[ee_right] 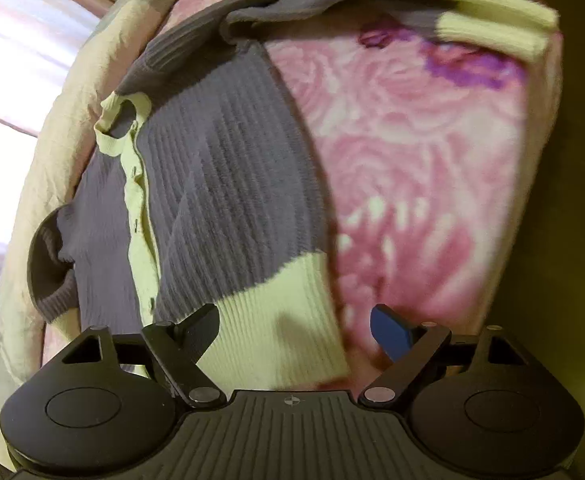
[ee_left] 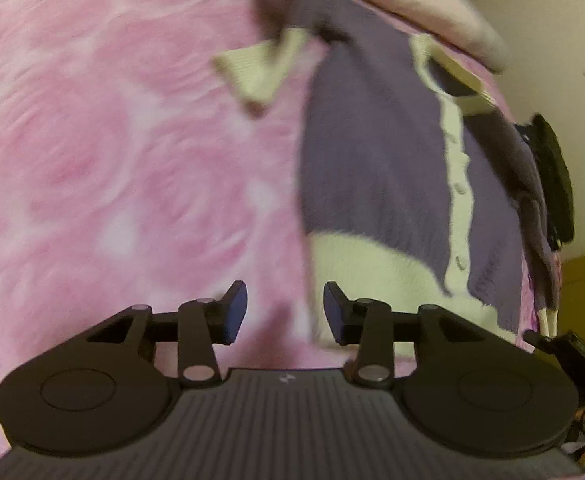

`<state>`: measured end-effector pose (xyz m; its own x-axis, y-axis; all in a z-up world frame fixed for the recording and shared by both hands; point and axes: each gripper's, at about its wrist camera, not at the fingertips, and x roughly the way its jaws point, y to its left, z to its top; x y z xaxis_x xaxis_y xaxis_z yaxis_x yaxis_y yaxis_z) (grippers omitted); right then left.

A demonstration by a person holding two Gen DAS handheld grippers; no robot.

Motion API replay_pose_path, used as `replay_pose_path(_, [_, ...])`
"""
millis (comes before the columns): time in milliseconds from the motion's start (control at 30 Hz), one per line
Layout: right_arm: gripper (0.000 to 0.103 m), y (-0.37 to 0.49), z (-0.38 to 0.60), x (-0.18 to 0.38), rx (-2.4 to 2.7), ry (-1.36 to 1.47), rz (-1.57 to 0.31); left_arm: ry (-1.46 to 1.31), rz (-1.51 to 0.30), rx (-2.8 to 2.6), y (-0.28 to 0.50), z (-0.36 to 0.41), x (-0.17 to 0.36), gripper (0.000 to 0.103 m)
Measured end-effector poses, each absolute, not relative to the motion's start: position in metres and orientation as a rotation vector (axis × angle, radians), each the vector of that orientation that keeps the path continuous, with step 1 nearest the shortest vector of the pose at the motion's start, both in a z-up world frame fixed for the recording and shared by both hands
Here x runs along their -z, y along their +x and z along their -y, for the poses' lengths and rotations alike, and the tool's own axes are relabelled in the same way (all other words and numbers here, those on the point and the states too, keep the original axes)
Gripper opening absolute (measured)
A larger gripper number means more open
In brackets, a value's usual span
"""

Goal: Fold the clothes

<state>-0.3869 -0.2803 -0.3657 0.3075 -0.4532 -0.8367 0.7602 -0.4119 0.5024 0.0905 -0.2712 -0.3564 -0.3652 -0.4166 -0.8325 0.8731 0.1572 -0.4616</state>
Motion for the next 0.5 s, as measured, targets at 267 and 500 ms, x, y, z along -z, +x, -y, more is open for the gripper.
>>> replay_pose_path(267, [0.008, -0.383, 0.283, 0.377, 1.321, 1.359, -0.426, 0.512, -1.270, 1.553, 0.049, 0.307, 0.380, 0.003])
replay_pose_path(500, [0.005, -0.408, 0.264, 0.332, 1.238, 1.287, -0.481, 0.412, -1.243, 1.533, 0.080, 0.230, 0.321, 0.002])
